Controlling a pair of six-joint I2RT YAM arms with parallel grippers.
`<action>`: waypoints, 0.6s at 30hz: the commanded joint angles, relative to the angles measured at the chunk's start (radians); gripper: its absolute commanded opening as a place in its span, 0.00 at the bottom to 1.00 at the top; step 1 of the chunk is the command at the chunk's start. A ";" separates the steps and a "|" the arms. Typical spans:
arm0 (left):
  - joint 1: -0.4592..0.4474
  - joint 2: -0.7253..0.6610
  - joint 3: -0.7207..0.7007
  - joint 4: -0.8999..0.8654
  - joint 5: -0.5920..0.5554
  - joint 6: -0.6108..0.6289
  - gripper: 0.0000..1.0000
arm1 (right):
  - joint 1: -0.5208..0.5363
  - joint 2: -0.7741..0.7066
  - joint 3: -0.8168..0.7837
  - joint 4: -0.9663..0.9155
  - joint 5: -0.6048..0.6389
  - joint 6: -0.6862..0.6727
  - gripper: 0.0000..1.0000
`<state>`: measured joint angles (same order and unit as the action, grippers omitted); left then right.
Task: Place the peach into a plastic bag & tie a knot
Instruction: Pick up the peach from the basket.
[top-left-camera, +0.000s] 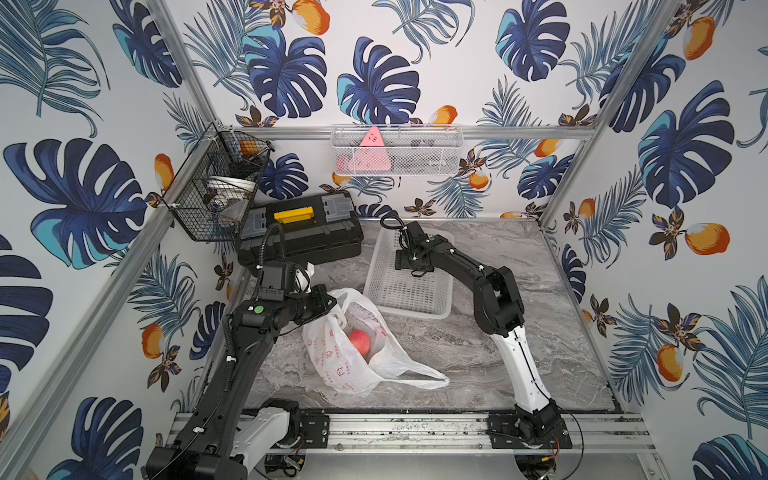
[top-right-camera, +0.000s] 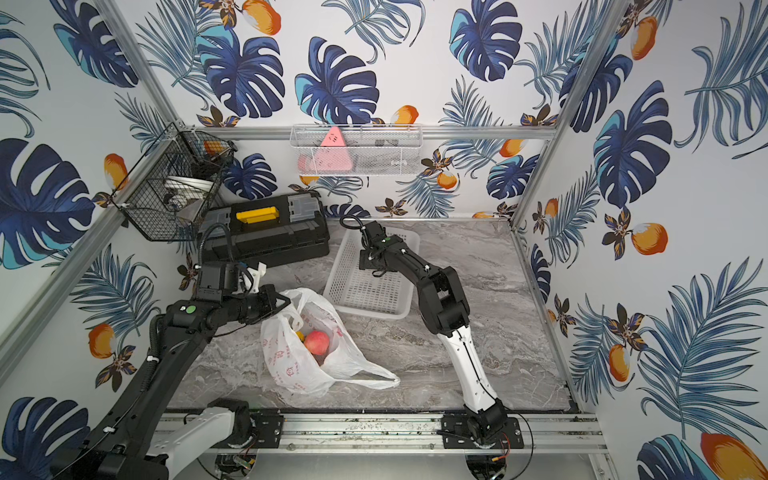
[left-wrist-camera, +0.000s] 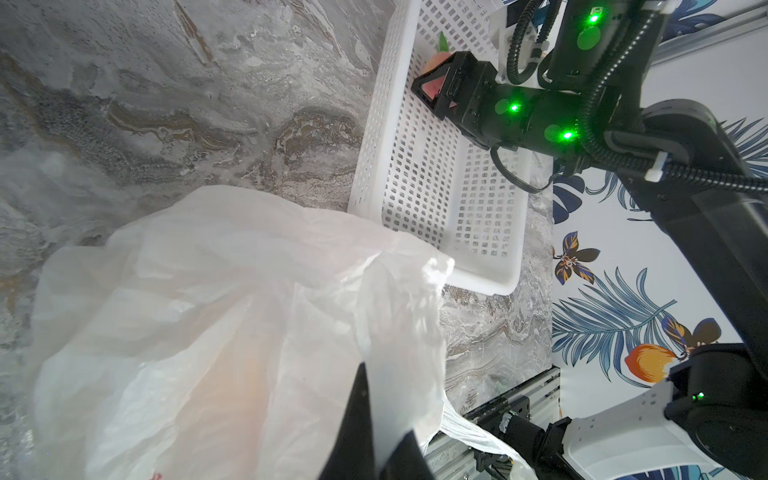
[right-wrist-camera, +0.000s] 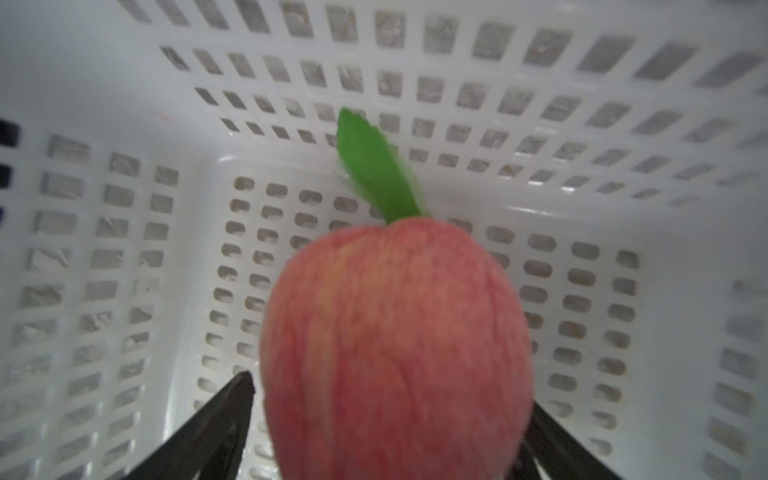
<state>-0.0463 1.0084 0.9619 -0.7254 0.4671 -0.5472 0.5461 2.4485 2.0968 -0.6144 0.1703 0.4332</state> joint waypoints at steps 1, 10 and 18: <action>-0.003 -0.004 -0.002 0.017 -0.005 0.004 0.00 | -0.007 0.025 0.024 0.050 -0.001 -0.018 0.89; -0.006 -0.002 0.003 0.009 -0.015 0.012 0.00 | -0.017 0.064 0.094 0.022 0.017 -0.045 0.75; -0.007 -0.003 -0.002 0.016 -0.013 0.006 0.00 | -0.011 -0.077 -0.036 0.115 0.021 -0.054 0.46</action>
<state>-0.0525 1.0084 0.9611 -0.7258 0.4583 -0.5472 0.5323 2.4145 2.0769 -0.5560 0.1780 0.3813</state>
